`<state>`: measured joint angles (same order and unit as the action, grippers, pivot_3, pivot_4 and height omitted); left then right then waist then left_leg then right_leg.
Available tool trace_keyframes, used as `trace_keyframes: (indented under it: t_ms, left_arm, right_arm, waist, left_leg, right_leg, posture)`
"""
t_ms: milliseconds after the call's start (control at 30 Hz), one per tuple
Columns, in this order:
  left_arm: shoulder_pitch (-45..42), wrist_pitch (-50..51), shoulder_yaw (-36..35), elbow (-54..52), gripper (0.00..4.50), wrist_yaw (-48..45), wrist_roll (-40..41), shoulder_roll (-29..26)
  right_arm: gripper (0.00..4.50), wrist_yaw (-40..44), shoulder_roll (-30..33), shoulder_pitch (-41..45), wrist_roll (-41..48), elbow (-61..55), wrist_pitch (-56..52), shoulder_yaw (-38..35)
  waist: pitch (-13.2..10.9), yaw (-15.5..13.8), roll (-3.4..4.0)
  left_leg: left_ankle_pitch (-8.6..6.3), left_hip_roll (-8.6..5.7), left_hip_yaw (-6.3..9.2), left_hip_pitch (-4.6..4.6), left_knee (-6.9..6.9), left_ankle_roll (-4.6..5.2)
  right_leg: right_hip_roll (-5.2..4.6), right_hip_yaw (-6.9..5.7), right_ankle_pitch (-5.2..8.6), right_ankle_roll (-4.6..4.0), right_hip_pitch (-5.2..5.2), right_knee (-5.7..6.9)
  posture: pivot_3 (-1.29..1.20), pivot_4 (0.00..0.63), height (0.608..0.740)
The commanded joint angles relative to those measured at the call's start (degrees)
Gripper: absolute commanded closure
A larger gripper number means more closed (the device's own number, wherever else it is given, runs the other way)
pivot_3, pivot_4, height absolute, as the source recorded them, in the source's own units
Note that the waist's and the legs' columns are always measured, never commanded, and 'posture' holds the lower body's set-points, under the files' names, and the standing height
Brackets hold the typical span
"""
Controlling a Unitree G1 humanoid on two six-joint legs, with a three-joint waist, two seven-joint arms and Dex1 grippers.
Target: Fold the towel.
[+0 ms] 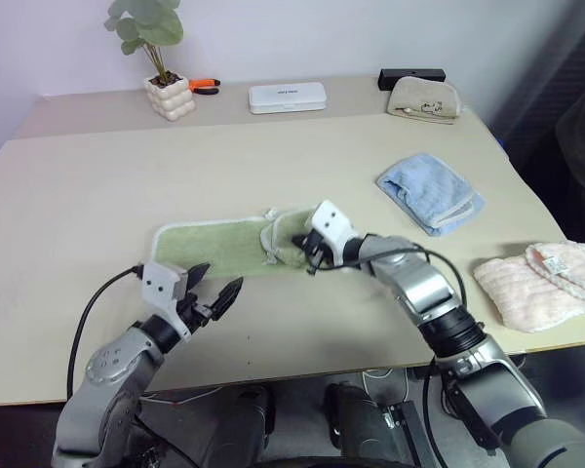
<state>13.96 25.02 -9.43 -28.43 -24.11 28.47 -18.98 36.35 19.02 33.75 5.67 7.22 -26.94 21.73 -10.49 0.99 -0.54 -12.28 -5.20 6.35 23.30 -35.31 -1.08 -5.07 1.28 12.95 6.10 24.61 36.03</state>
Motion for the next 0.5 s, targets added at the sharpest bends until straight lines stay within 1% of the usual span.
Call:
trace_keyframes:
  t_ms: [33, 67, 100, 133, 233, 333, 367, 500]
  left_arm:
    - [1.97, 3.62, -5.40, -5.33, 0.55, 5.53, 7.50, 3.38]
    - [2.46, 4.59, -6.53, -5.95, 0.55, 6.89, 9.24, 4.30]
    - [2.83, 5.33, -7.81, -6.49, 0.30, 8.60, 10.82, 5.35]
    - [3.19, 6.45, -9.18, -7.06, 0.01, 10.56, 13.40, 6.40]
    - [4.01, 10.54, -12.22, -8.37, 0.00, 16.08, 20.54, 8.02]
    - [2.88, 13.86, -14.46, -7.56, 0.00, 21.99, 26.69, 8.68]
    - [1.64, 14.69, -15.46, -6.44, 0.00, 25.15, 29.77, 9.35]
    - [-2.37, 15.62, -17.96, -3.11, 0.00, 34.14, 39.57, 10.90]
  right_arm:
    - [4.24, 0.27, -1.18, 3.76, 1.37, -0.49, 2.44, -4.64]
    - [3.94, 0.81, -1.14, 4.39, 1.72, -0.59, 2.78, -5.39]
    - [3.61, 1.65, -0.73, 4.99, 1.62, -0.98, 3.86, -5.74]
    - [3.17, 2.68, -0.23, 5.56, 1.56, -1.65, 5.31, -6.07]
    - [1.70, 6.18, 0.82, 6.54, 1.89, -4.80, 9.28, -6.53]
    - [0.18, 9.46, 1.46, 6.05, 2.39, -8.25, 11.16, -5.89]
    - [0.08, 10.18, 1.42, 5.70, 2.64, -9.36, 11.28, -5.69]
    - [0.08, 12.03, 1.11, 4.25, 2.97, -12.54, 11.38, -4.82]
  waist:
    - [0.00, -0.08, -0.02]
    - [0.00, -0.17, -0.02]
    - [-0.01, -0.19, -0.03]
    - [-0.01, -0.23, -0.03]
    - [-0.01, -0.30, -0.04]
    - [-0.01, -0.26, -0.04]
    - [-0.01, -0.26, -0.05]
    - [0.02, -0.37, -0.09]
  left_leg:
    - [0.00, 0.01, 0.03, 0.00, -0.03, 0.00]
    - [0.00, 0.02, 0.04, 0.00, -0.07, -0.01]
    - [0.00, 0.01, 0.03, 0.00, -0.08, -0.01]
    - [0.00, 0.02, 0.05, 0.00, -0.09, -0.01]
    - [-0.01, 0.01, 0.06, 0.01, -0.09, -0.01]
    - [-0.01, 0.01, 0.06, 0.01, -0.09, -0.01]
    - [-0.01, 0.01, 0.06, 0.01, -0.09, -0.01]
    - [-0.01, 0.01, 0.10, 0.01, -0.15, -0.02]
  right_leg:
    - [0.02, -0.01, 0.00, 0.00, -0.01, 0.00]
    - [0.03, -0.01, 0.00, -0.04, -0.03, 0.00]
    - [0.02, -0.01, 0.03, -0.08, -0.04, 0.00]
    - [0.03, -0.03, 0.05, -0.12, -0.04, 0.00]
    - [0.02, -0.05, 0.04, -0.07, -0.06, -0.03]
    - [0.02, -0.06, 0.03, -0.05, -0.07, -0.03]
    - [0.02, -0.05, 0.03, -0.05, -0.07, -0.02]
    - [0.03, -0.07, 0.04, -0.07, -0.09, 0.00]
  posture:
    - [0.00, 0.150, 0.733]
    - [0.00, 0.150, 0.733]
    - [0.00, 0.150, 0.733]
    - [0.00, 0.150, 0.733]
    - [0.00, 0.150, 0.733]
    - [0.00, 0.150, 0.733]
    - [0.00, 0.150, 0.733]
    - [0.00, 0.150, 0.733]
